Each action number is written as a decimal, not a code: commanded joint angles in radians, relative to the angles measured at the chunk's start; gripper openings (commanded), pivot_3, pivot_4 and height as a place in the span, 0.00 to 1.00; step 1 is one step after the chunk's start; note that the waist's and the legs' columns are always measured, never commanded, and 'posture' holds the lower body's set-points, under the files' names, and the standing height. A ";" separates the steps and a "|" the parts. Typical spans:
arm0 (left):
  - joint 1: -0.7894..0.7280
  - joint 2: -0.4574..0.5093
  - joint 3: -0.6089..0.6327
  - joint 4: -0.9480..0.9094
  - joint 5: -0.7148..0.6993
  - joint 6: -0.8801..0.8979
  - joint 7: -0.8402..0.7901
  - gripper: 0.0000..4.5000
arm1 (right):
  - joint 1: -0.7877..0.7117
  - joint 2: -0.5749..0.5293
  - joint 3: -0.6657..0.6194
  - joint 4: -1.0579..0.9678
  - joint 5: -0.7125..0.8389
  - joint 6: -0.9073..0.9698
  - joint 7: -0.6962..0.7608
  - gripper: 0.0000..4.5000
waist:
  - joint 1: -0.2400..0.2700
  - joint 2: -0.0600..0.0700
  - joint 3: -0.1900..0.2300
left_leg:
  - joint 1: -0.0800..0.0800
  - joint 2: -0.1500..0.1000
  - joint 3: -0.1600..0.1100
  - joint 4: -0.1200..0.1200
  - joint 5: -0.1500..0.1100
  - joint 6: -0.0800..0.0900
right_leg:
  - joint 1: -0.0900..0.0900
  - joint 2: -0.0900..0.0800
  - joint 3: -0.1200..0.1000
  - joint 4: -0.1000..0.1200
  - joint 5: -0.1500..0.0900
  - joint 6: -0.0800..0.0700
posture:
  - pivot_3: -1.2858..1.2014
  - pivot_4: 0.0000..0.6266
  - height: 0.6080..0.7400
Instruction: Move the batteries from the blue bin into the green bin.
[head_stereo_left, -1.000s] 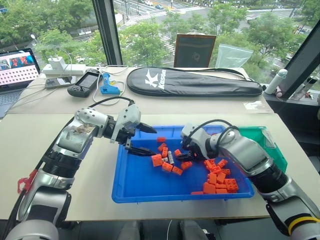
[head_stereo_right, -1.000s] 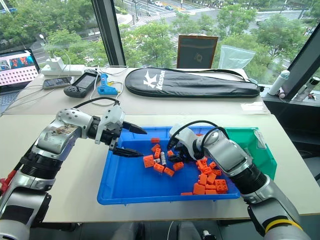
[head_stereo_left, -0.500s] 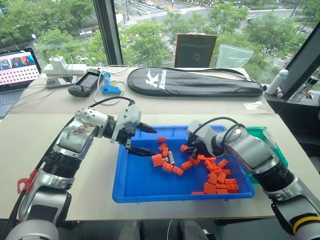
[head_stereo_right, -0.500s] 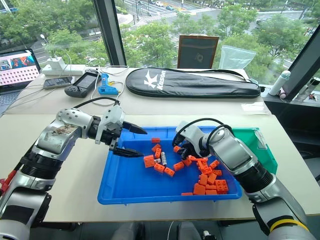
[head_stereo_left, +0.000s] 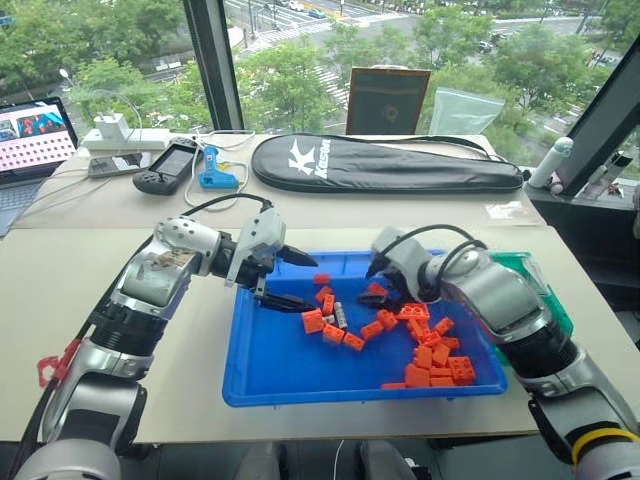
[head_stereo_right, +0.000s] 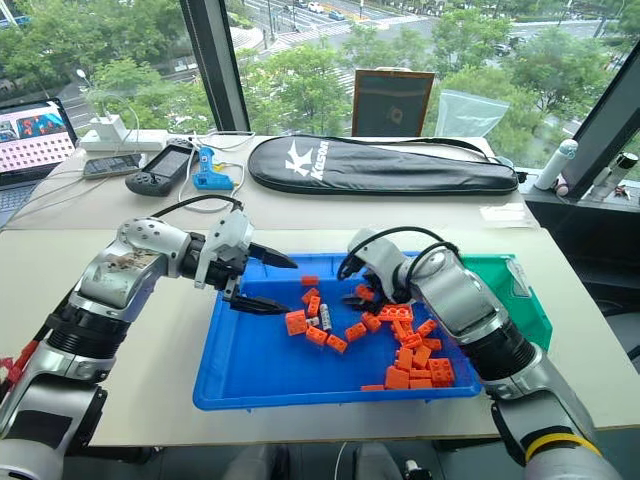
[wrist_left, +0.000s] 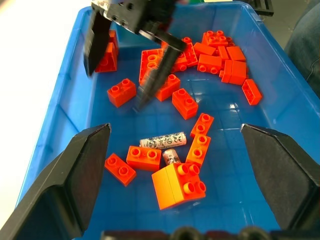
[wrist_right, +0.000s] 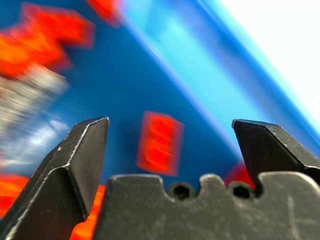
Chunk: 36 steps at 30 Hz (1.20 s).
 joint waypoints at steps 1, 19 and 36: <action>-0.018 0.002 0.009 -0.006 -0.002 -0.009 0.000 1.00 | -0.030 0.014 -0.030 -0.087 0.060 0.071 0.018 0.98 | 0.001 0.000 0.000 | 0.000 0.000 0.000 0.000 0.000 0.000 | 0.000 0.000 0.000 0.000 0.000 0.000 | 0.52 0.24 0.95; -0.002 0.059 0.016 -0.011 -0.003 -0.014 -0.043 1.00 | 0.016 0.022 0.046 -0.012 0.037 -0.009 -0.021 0.98 | 0.000 0.000 0.000 | 0.000 0.000 0.000 0.000 0.000 0.000 | 0.000 0.000 0.000 0.000 0.000 0.000 | 0.52 0.24 0.95; 0.114 0.137 0.100 -0.031 -0.046 -0.089 -0.067 1.00 | 0.047 0.016 0.077 0.028 0.003 -0.042 -0.015 0.28 | -0.001 0.000 0.000 | 0.000 0.000 0.001 0.000 0.000 0.000 | 0.000 0.000 0.000 0.000 0.000 0.000 | 0.52 0.24 0.95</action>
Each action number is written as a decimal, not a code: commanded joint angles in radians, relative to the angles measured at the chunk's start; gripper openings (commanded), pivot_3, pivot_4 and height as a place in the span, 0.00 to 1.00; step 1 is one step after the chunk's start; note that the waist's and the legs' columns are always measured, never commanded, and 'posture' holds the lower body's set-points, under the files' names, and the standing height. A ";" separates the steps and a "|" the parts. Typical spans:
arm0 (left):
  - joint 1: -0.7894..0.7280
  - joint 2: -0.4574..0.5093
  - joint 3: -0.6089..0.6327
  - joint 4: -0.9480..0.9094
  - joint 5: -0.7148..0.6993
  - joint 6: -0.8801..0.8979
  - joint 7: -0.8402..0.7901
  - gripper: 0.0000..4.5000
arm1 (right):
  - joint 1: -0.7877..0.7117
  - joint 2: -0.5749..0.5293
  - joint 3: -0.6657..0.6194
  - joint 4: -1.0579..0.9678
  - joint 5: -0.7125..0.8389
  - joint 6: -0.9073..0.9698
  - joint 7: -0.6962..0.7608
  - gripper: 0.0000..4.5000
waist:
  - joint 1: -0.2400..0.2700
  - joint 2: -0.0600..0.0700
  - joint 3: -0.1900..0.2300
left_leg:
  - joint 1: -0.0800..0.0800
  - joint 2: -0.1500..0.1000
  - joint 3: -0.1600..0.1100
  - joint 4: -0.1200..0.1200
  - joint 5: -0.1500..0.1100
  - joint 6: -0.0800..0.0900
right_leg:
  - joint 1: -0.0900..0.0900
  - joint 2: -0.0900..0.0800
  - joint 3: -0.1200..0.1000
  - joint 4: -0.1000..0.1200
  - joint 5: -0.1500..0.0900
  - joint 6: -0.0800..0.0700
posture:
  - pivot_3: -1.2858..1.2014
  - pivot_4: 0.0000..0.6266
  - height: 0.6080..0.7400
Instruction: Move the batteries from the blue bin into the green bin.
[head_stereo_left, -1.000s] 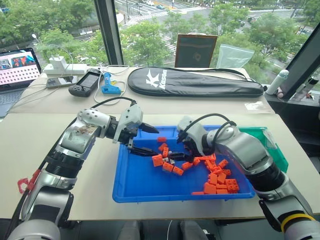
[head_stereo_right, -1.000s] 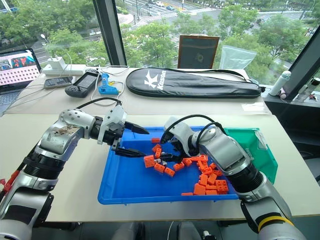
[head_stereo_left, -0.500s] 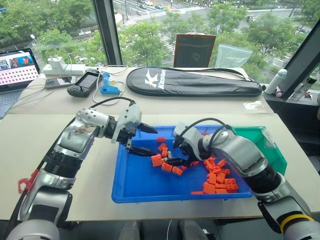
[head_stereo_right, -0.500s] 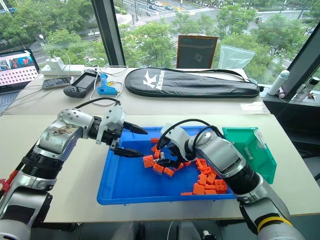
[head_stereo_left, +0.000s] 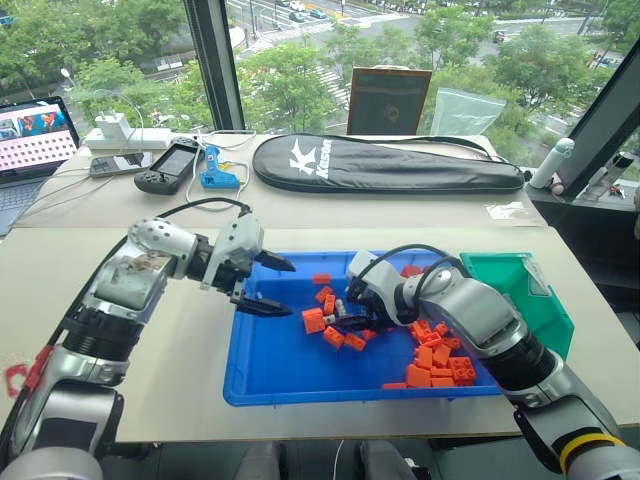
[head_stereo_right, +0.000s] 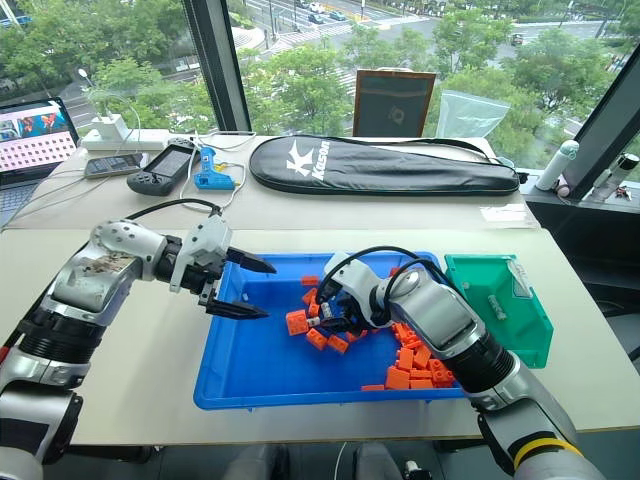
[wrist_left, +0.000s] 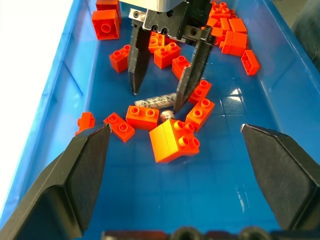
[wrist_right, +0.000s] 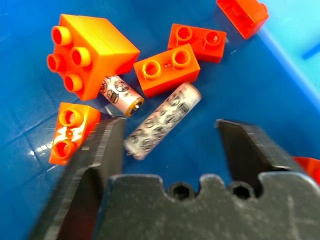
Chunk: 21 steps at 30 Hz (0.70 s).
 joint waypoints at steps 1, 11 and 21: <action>0.005 0.020 0.040 -0.019 -0.016 -0.011 0.002 1.00 | 0.008 -0.018 0.001 -0.008 -0.014 -0.021 0.004 0.21 | 0.001 0.000 0.000 | 0.000 0.000 0.000 0.000 0.000 0.000 | 0.000 0.000 0.000 0.000 0.000 0.000 | 0.52 0.24 0.95; -0.002 0.025 0.055 0.028 -0.001 -0.055 0.016 1.00 | 0.002 -0.093 -0.170 -0.137 0.060 0.037 0.031 0.06 | 0.005 0.000 0.000 | 0.000 0.000 0.000 0.000 0.000 0.000 | 0.000 0.000 0.000 0.000 0.000 0.000 | 0.52 0.24 0.95; 0.007 -0.012 0.073 0.012 -0.029 -0.115 0.017 1.00 | 0.083 -0.397 -0.464 -0.098 0.100 0.009 0.085 0.06 | 0.012 0.000 0.000 | 0.000 -0.001 0.001 0.000 0.000 0.000 | 0.001 -0.002 -0.001 -0.002 0.000 0.000 | 0.52 0.24 0.95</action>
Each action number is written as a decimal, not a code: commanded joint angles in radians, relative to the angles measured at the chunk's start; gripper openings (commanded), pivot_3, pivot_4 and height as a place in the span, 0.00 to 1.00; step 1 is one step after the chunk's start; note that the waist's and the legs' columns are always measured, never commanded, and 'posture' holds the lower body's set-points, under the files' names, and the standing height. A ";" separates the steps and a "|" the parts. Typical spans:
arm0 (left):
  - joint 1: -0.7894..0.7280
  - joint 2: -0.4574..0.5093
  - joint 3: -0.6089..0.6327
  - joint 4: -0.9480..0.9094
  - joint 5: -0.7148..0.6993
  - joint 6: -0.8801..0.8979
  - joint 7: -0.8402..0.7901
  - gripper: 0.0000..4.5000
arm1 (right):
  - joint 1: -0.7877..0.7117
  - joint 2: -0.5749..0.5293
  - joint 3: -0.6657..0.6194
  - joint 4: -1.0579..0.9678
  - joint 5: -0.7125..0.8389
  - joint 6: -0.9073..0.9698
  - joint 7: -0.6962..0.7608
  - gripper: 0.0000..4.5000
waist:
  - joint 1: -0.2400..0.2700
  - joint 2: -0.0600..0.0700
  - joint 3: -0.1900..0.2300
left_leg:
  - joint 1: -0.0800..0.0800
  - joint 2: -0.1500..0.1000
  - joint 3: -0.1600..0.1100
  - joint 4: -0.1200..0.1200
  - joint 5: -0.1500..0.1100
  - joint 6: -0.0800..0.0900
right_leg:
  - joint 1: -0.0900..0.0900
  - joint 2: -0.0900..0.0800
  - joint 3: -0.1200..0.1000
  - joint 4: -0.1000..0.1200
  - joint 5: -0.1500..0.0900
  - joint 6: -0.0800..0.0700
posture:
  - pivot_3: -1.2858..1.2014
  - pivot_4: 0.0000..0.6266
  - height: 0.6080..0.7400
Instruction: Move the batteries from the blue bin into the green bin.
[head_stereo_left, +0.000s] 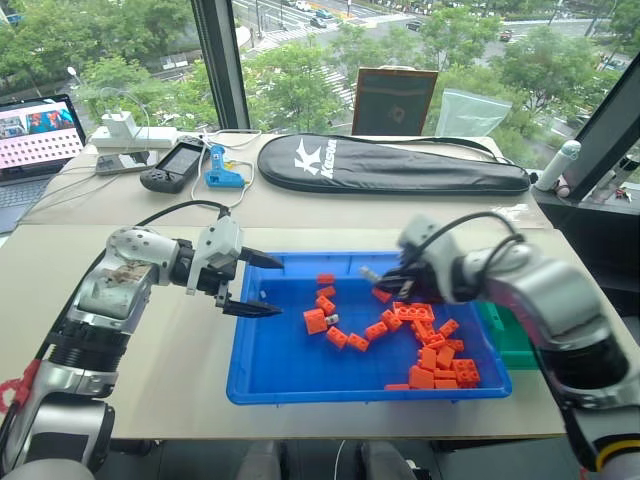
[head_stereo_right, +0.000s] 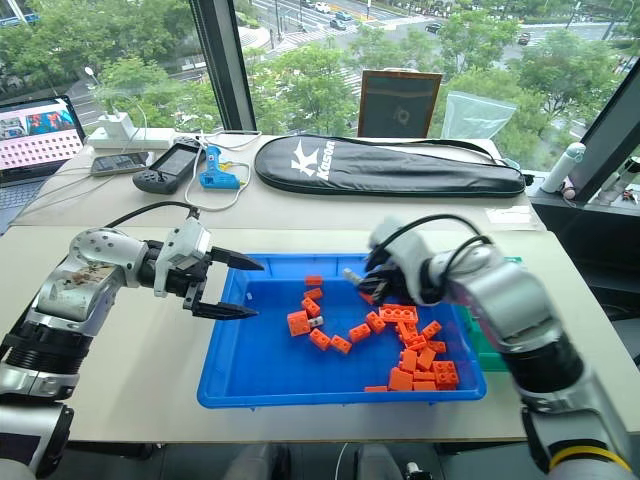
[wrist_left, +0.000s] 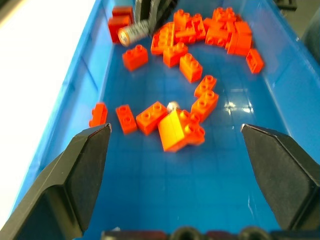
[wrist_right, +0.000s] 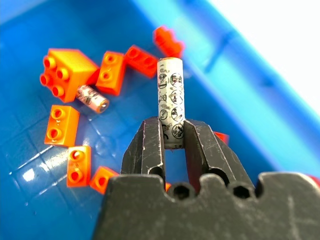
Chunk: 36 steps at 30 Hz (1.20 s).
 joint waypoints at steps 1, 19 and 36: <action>-0.007 -0.010 0.023 -0.023 -0.016 -0.023 0.005 1.00 | 0.038 -0.086 -0.156 0.038 0.004 -0.017 0.003 0.06 | -0.002 0.000 0.000 | 0.000 0.000 0.000 0.000 0.000 0.000 | 0.000 0.000 0.000 0.000 0.000 0.000 | 0.52 0.24 0.95; -0.006 -0.030 0.009 -0.012 -0.003 -0.073 -0.013 1.00 | 0.359 -0.286 -0.297 0.092 -0.053 -0.163 -0.003 0.48 | -0.013 0.000 0.000 | 0.001 0.000 0.001 0.000 0.000 0.000 | 0.000 0.001 0.002 0.000 0.000 0.000 | 0.52 0.24 0.95; 0.010 0.003 0.019 0.000 0.024 -0.121 0.000 1.00 | 0.017 0.058 0.155 -0.172 0.037 -0.230 0.065 1.00 | -0.007 0.000 0.000 | 0.001 0.001 0.001 0.000 0.000 0.000 | 0.000 0.001 0.001 0.000 0.000 0.000 | 0.52 0.24 0.95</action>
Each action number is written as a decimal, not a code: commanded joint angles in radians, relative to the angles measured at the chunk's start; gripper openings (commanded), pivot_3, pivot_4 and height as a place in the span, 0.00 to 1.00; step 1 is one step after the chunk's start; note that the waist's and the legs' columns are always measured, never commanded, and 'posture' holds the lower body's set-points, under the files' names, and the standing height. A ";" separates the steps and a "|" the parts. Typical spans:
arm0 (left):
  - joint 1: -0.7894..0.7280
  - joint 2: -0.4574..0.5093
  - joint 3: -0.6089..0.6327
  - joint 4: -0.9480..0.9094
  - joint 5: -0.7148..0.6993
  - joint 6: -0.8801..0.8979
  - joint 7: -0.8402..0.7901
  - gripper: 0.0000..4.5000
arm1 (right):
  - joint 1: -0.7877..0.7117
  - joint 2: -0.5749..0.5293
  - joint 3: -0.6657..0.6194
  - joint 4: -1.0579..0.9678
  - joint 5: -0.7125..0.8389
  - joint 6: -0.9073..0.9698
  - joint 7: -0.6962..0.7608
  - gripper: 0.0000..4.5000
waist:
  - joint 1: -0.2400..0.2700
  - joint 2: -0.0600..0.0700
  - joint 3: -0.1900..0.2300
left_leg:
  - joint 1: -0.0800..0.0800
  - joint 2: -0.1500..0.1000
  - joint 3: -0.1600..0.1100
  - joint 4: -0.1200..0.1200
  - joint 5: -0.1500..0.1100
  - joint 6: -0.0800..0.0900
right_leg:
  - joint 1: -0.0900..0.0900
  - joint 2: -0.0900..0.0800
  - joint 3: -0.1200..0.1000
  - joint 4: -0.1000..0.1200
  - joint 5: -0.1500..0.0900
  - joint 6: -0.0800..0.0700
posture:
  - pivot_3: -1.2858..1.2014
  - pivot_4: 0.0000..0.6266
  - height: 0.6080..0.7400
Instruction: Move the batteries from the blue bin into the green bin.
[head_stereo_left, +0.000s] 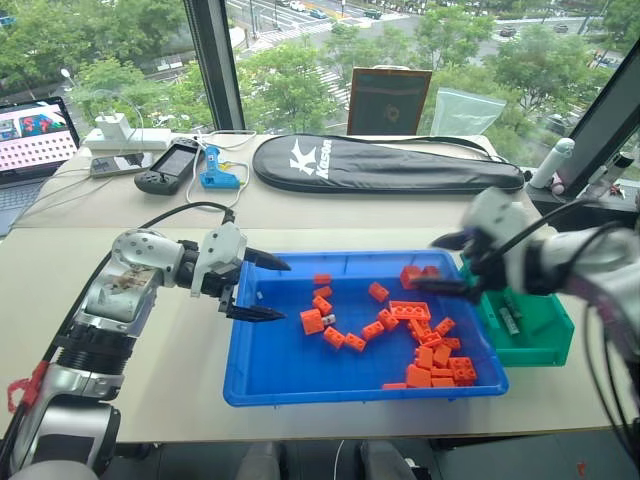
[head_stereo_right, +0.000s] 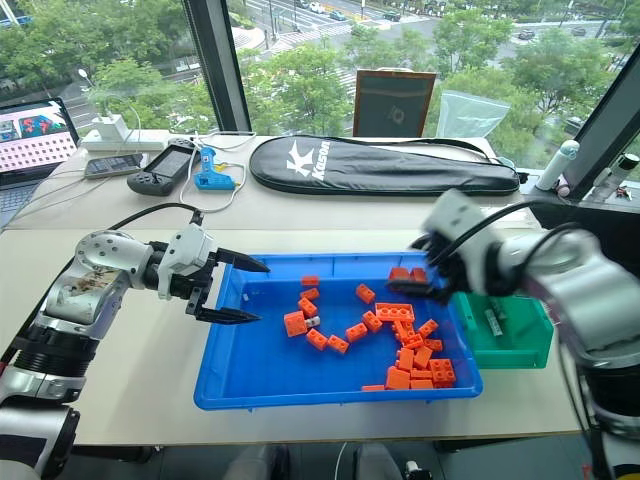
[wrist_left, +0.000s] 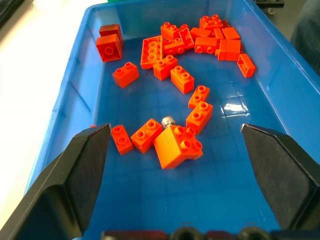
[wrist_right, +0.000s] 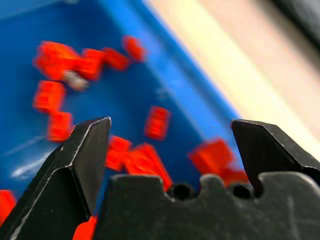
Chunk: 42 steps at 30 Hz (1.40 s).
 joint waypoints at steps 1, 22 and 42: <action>-0.010 0.012 0.023 -0.005 0.009 -0.019 0.016 1.00 | -0.022 0.049 0.105 -0.020 -0.050 -0.044 -0.021 1.00 | 0.005 0.000 0.000 | 0.000 0.000 0.000 0.000 0.000 0.000 | 0.000 0.000 0.000 0.000 0.000 0.000 | 0.52 0.24 0.95; 0.035 0.084 0.024 -0.056 -0.005 0.007 -0.058 1.00 | -0.139 0.335 0.386 0.210 -0.261 -0.241 -0.018 1.00 | -0.003 0.000 0.000 | 0.000 0.001 0.000 0.000 0.000 0.000 | -0.001 0.001 -0.001 0.002 0.000 0.000 | 0.52 0.24 0.95; 0.047 0.097 0.029 -0.079 -0.005 0.026 -0.031 1.00 | -0.162 0.353 0.434 0.310 -0.440 -0.414 0.073 0.40 | 0.000 0.000 0.000 | 0.000 0.001 0.000 0.000 0.000 0.000 | -0.001 0.002 -0.001 0.003 0.000 -0.001 | 0.52 0.24 0.95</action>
